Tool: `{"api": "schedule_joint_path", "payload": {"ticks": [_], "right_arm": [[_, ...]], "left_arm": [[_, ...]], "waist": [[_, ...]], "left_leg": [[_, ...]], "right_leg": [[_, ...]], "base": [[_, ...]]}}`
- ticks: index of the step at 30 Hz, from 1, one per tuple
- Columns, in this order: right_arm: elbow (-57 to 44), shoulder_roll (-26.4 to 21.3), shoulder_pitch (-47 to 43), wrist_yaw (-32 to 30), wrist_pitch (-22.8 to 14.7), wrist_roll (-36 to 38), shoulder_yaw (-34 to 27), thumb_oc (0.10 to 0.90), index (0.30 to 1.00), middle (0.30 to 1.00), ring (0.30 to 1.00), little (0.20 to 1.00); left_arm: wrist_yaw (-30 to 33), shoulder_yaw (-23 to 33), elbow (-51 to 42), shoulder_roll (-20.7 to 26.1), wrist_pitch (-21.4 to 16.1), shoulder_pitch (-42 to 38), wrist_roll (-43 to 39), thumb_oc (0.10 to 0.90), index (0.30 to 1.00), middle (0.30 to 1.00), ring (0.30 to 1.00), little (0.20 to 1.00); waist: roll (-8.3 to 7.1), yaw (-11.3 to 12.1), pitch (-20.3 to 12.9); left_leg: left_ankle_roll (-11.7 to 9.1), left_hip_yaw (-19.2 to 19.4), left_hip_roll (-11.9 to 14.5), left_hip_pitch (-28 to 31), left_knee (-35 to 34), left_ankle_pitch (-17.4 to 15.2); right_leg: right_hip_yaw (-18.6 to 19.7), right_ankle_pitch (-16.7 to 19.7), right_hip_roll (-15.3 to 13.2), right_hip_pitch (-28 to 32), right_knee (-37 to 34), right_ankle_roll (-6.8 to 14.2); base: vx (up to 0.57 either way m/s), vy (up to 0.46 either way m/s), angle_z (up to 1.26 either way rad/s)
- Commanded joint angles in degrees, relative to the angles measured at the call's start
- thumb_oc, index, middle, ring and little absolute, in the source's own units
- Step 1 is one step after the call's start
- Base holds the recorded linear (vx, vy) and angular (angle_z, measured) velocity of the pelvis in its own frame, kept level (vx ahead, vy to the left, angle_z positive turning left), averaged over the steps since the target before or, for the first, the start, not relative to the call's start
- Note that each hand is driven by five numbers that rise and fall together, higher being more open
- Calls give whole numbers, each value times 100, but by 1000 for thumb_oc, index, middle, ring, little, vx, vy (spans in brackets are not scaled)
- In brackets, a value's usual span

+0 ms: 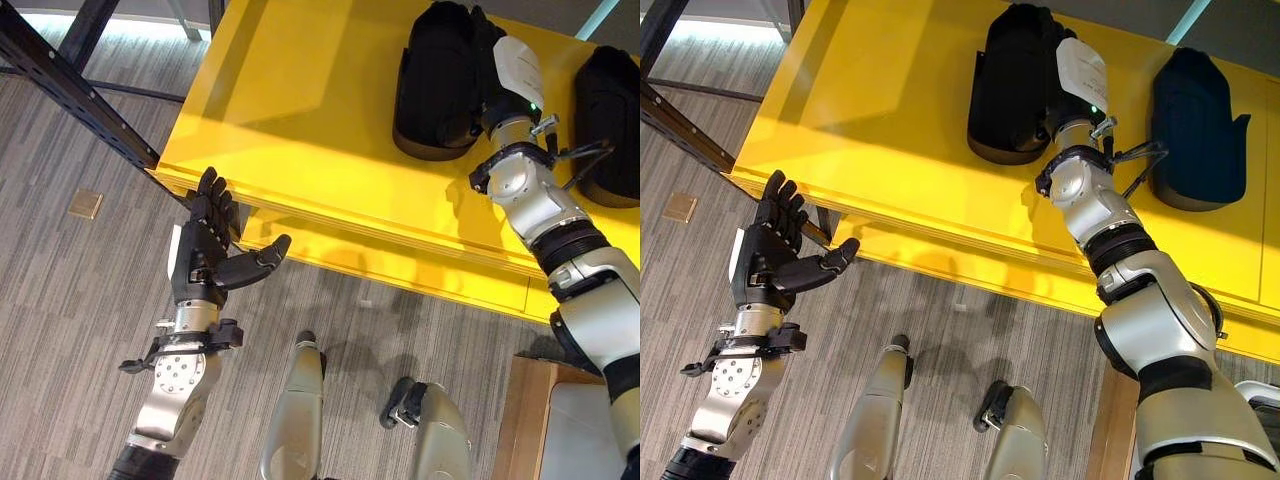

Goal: Move parts from the plastic box to the shelf.

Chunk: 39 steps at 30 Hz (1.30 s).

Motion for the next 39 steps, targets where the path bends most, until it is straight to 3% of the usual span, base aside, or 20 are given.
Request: {"api": "schedule_joint_path", "payload": {"ticks": [1,19,39], "right_arm": [[266,-167,-939,-164,-213,-254,299,900,1000,1000,1000,1000],[468,-7,-755,169,-157,-684,641,900,1000,1000,1000,1000],[665,50,-731,113,-175,-478,459,900,1000,1000,1000,1000]], "left_arm": [[-53,-23,-892,243,-750,-275,-37,900,1000,1000,1000,1000],[-77,39,-887,215,-724,-231,-27,900,1000,1000,1000,1000],[-93,56,-853,213,-726,-245,-49,900,1000,1000,1000,1000]], "waist": [[114,94,-327],[135,47,-267],[158,27,-251]], "left_leg": [[266,12,163,1,181,-309],[253,11,187,-4,192,-305],[256,20,181,1,172,-300]], "right_leg": [[487,-118,286,508,-234,-55],[514,-139,296,441,-172,-67],[505,-130,301,431,-174,-64]], "base": [[0,0,0],[0,0,0],[0,0,0]]}}
